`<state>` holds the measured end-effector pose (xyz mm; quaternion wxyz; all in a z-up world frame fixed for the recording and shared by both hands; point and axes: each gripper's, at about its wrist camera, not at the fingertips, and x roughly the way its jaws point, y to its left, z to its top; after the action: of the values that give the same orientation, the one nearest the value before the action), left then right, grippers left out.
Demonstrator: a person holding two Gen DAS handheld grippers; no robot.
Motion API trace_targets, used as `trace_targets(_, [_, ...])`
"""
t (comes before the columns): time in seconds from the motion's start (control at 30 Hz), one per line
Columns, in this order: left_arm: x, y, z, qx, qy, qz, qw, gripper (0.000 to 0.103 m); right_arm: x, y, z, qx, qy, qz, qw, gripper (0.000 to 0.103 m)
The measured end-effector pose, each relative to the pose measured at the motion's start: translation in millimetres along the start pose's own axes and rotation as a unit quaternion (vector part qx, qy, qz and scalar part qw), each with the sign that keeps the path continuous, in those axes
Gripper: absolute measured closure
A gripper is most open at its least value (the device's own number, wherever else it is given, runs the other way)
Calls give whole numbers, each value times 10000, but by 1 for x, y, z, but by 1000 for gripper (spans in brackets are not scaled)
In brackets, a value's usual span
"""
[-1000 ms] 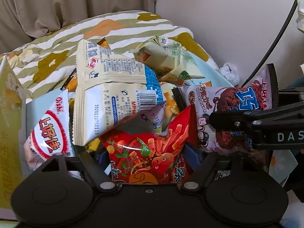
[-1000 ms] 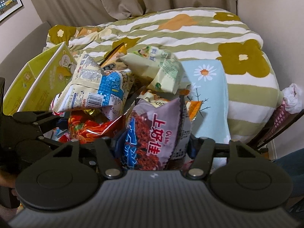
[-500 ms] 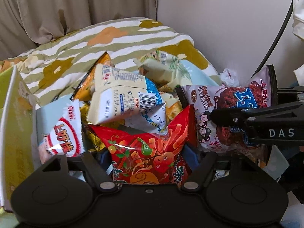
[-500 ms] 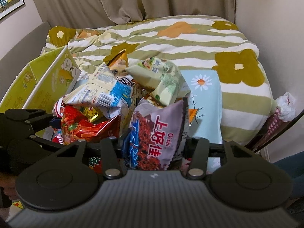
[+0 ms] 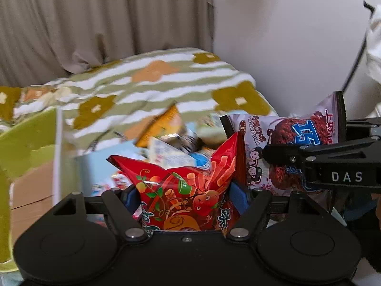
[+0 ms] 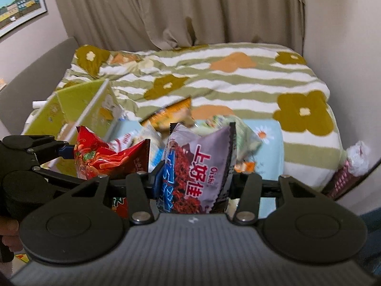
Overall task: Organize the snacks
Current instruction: 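Carry the red bag with the left gripper while the right carries the purple bag toward the box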
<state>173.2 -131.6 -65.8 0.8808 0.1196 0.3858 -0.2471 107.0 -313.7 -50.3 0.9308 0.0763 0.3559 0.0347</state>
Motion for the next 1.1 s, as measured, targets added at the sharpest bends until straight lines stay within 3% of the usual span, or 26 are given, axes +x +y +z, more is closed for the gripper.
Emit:
trace_targets(0.27, [-34, 60, 11, -352, -263, 556, 9975, 25, 6, 61, 40, -399, -289, 377, 9981, 40])
trace_targets(0.5, [-51, 143, 15, -552, -360, 895, 9938, 25, 31, 139, 70, -591, -366, 556, 9960, 40])
trace_targets(0.83, [-50, 259, 8, -703, -248, 1071, 9914, 25, 88, 244, 107, -485, -291, 620, 9965, 40])
trace_targets(1.1, [-19, 322, 9, -726, -53, 1037, 9919, 25, 146, 292, 120, -378, -9, 436, 9983, 40])
